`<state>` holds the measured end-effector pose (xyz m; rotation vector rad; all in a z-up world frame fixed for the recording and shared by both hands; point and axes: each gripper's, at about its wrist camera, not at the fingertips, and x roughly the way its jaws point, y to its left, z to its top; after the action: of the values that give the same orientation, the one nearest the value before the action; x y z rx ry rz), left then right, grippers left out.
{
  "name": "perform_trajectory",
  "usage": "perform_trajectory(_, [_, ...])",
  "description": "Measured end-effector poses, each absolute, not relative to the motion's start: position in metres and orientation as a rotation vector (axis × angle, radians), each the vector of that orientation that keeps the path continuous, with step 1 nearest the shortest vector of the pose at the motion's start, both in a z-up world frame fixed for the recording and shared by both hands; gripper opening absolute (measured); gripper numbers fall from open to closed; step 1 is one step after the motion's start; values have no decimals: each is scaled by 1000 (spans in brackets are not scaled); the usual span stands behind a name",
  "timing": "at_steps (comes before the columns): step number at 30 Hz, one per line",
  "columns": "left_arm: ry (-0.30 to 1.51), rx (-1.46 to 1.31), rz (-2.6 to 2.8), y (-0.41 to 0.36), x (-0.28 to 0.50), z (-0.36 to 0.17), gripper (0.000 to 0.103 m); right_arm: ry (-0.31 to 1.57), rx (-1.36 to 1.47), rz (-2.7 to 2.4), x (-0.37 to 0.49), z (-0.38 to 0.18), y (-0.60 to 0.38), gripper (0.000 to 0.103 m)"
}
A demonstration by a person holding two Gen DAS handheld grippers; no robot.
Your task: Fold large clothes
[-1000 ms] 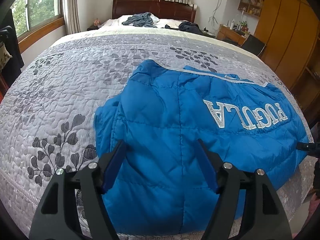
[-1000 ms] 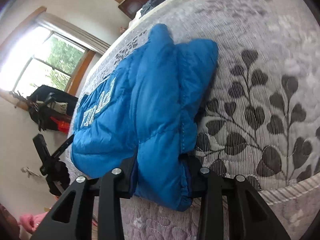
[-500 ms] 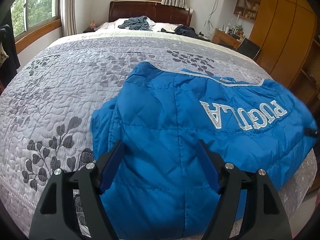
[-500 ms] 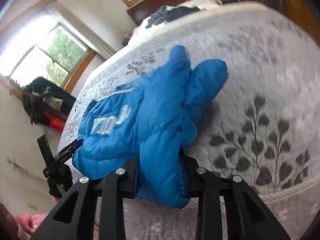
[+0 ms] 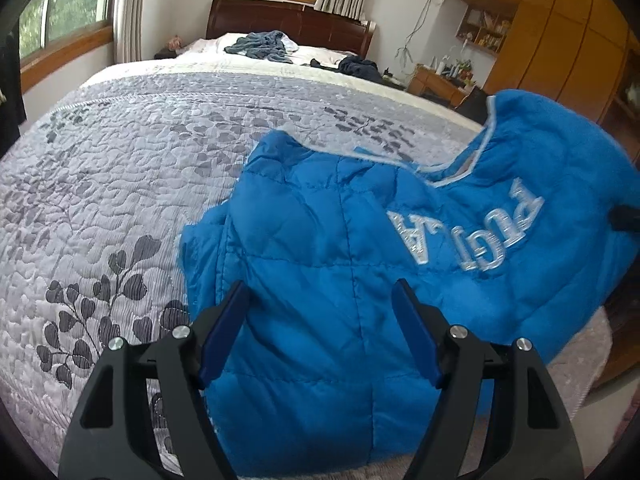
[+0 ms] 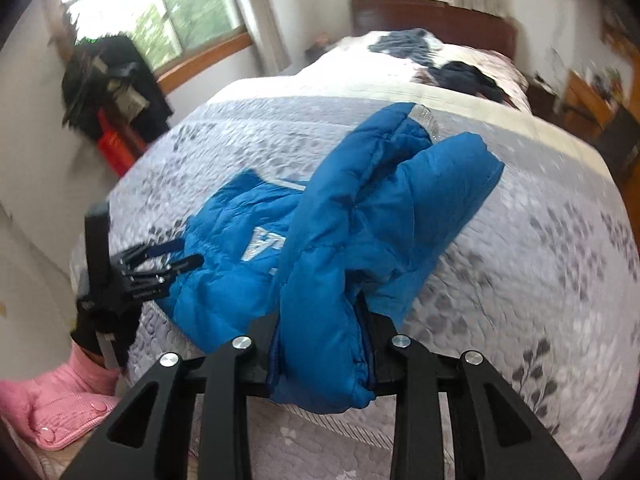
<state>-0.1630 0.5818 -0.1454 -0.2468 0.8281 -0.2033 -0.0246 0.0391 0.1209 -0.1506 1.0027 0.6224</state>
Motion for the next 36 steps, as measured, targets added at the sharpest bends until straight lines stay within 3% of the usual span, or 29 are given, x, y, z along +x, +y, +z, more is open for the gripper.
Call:
perform_trajectory(14, [777, -452, -257, 631, -159, -124, 72, 1105, -538, 824, -39, 71, 187, 31])
perform_trajectory(23, [810, -503, -310, 635, -142, -132, 72, 1156, -543, 887, -40, 35, 206, 37])
perform_trajectory(28, [868, -510, -338, 628, -120, -138, 72, 1167, -465, 941, -38, 36, 199, 56])
perform_trajectory(33, [882, -513, -359, 624, -103, -137, 72, 1118, -385, 978, -44, 72, 176, 60])
perform_trajectory(36, [887, -511, -383, 619, -95, -135, 72, 1081, -246, 1039, -42, 104, 142, 68])
